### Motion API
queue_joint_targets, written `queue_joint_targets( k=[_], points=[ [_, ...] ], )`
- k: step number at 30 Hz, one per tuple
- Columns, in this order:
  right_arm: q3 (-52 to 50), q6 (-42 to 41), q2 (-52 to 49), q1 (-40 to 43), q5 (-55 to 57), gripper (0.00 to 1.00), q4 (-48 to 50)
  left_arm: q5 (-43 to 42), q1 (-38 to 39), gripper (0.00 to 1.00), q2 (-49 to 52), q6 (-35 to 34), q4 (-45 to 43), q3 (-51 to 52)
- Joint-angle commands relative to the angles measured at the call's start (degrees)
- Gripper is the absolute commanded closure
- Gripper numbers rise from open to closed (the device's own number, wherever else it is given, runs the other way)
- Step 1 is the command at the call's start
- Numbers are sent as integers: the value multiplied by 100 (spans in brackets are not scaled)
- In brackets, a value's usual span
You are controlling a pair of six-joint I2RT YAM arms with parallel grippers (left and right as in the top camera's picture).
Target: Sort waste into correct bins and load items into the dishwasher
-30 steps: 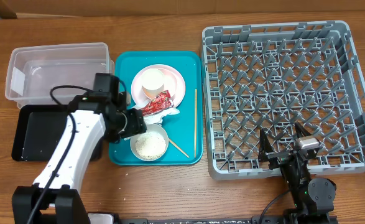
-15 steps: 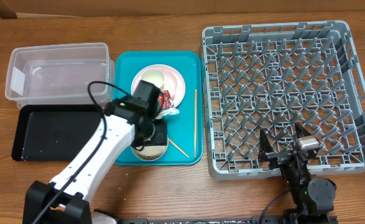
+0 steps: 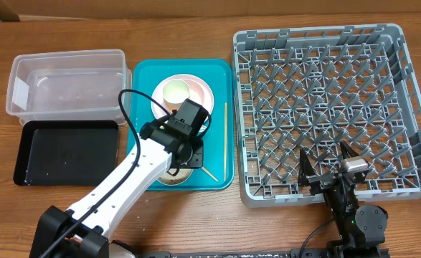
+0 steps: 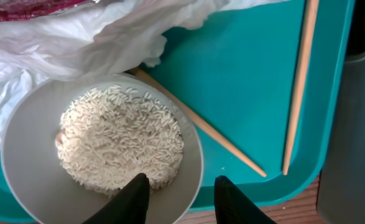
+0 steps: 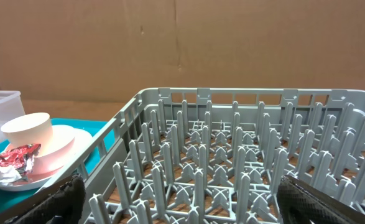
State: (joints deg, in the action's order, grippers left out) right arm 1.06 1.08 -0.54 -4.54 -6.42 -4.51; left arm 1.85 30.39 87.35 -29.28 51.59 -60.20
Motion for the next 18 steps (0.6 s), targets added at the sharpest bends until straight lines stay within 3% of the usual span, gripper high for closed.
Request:
queue_joint_targets(
  k=[1, 18],
  points=[
    [-61, 4, 37, 15, 33, 0, 26, 66, 116, 63, 42, -122, -90, -26],
    [-61, 4, 37, 15, 33, 0, 26, -20, 166, 66, 50, -313, -579, 474]
  ],
)
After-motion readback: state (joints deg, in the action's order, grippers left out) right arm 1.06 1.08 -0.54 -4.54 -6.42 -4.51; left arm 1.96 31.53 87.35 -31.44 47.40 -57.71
